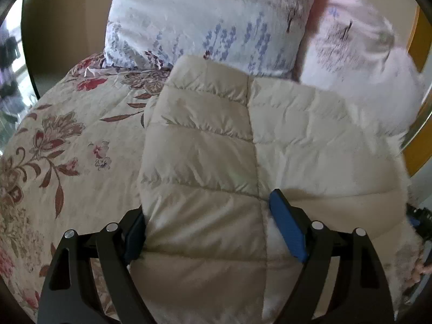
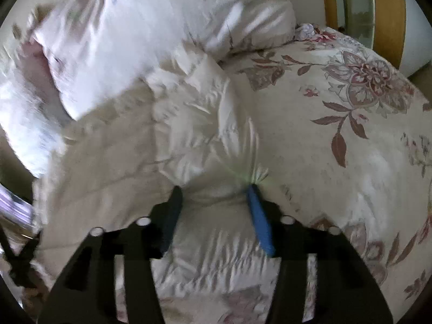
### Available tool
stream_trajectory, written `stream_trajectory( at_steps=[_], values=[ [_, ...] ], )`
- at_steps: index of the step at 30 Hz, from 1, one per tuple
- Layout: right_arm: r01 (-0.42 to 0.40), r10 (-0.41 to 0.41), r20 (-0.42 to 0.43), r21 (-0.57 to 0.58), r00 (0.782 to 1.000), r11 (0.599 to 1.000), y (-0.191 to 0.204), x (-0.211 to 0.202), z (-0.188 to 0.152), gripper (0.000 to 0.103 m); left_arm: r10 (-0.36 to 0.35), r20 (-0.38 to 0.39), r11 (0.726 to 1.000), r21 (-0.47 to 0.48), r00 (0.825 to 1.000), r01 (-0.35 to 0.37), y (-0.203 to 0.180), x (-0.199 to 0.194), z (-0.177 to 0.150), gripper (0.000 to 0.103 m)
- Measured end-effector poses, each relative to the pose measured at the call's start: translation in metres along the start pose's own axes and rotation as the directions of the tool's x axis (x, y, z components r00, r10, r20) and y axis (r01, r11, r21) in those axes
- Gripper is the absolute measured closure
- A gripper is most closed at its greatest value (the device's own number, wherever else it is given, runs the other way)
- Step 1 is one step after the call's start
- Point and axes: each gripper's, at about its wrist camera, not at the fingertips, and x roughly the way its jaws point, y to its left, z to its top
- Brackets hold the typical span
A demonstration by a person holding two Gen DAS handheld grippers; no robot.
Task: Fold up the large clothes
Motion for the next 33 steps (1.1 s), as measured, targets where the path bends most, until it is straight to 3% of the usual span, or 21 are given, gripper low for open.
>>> stream_trajectory(
  at_steps=[2, 5, 9, 14, 19, 25, 30, 33],
  values=[
    [-0.041, 0.041, 0.022, 0.042, 0.999, 0.998, -0.008, -0.016, -0.003, 0.033, -0.044, 0.023, 0.998, -0.041, 0.999, 0.045, 0.011, -0.015, -0.004, 0.019],
    [-0.084, 0.078, 0.055, 0.119, 0.995, 0.989, -0.027, -0.036, -0.011, 0.023, -0.086, 0.035, 0.993, -0.077, 0.996, 0.088, 0.027, -0.035, -0.016, 0.019],
    [-0.149, 0.14, 0.054, 0.242, 0.989, 0.959, -0.054, -0.048, -0.024, 0.023, -0.163, 0.003, 0.973, -0.165, 0.987, 0.161, 0.047, -0.047, -0.038, 0.019],
    [-0.196, 0.206, 0.007, 0.338, 0.979, 0.92, -0.067, -0.038, -0.04, 0.023, -0.264, -0.053, 0.932, -0.271, 0.963, 0.241, 0.051, -0.042, -0.061, 0.019],
    [-0.238, 0.269, -0.023, 0.404, 0.963, 0.884, -0.069, -0.02, -0.047, 0.023, -0.3, -0.061, 0.912, -0.31, 0.952, 0.268, 0.037, -0.038, -0.068, 0.019],
    [-0.297, 0.324, 0.012, 0.428, 0.946, 0.854, -0.064, -0.01, -0.046, 0.022, -0.365, -0.061, 0.853, -0.421, 0.929, 0.307, 0.028, -0.025, -0.077, 0.019],
    [-0.327, 0.338, 0.053, 0.43, 0.94, 0.841, -0.058, -0.003, -0.043, 0.026, -0.358, -0.005, 0.821, -0.478, 0.934, 0.312, 0.025, -0.016, -0.073, 0.019],
    [-0.344, 0.345, 0.081, 0.435, 0.935, 0.832, -0.059, -0.001, -0.041, 0.033, -0.337, 0.025, 0.819, -0.486, 0.941, 0.306, 0.026, -0.012, -0.068, 0.02]
  ],
)
